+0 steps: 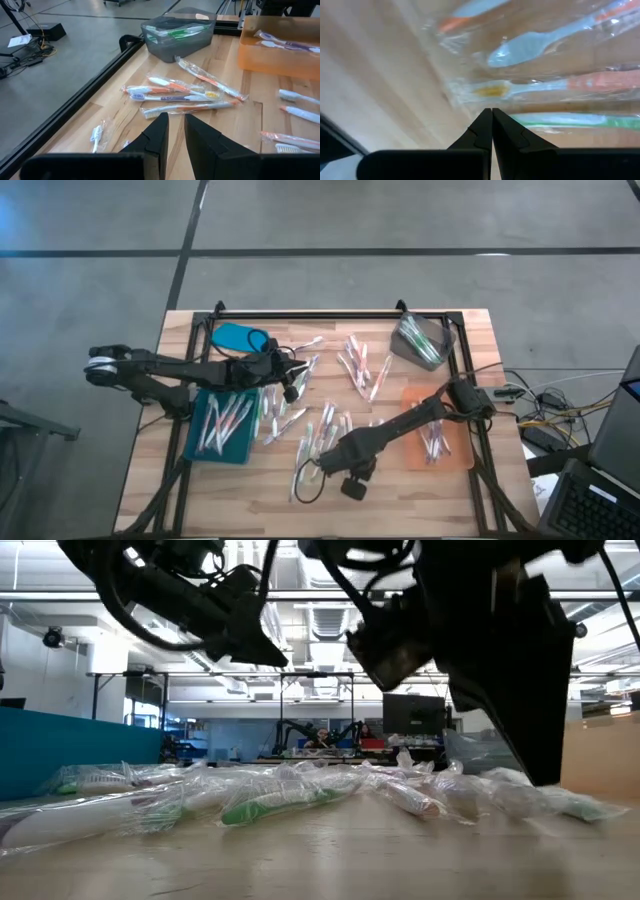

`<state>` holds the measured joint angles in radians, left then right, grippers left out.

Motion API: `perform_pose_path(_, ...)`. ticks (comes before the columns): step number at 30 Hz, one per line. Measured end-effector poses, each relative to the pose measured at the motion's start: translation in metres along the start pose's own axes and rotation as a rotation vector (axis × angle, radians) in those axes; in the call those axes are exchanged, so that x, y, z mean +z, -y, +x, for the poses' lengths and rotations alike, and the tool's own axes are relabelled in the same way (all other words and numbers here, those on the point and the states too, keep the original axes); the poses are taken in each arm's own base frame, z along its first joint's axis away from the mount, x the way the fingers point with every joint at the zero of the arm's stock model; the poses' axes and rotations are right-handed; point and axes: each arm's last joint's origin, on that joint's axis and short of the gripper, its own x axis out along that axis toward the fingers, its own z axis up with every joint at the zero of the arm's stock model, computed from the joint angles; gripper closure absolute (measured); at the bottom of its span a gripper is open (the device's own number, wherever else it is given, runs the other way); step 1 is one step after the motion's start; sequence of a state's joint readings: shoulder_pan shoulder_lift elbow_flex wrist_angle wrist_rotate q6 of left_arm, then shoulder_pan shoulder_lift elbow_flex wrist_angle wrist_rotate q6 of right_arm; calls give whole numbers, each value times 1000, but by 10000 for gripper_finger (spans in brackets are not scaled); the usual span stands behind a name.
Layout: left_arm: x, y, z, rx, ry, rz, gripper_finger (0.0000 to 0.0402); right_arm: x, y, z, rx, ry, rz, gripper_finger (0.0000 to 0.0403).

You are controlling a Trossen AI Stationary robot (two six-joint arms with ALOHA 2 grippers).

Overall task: Pick & Place Toothbrushes
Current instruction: Put the green toothbrush into the black bin

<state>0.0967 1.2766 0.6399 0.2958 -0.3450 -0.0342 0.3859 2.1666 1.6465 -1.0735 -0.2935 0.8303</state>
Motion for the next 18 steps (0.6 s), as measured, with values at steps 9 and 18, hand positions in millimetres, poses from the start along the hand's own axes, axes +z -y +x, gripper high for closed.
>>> perform_pose_path(9,0,0,0,0,0,0,335,-13,-26,-25,-28,129,60,394)
perform_pose_path(18,0,0,0,0,0,0,335,-45,-36,-23,-216,266,365,394)
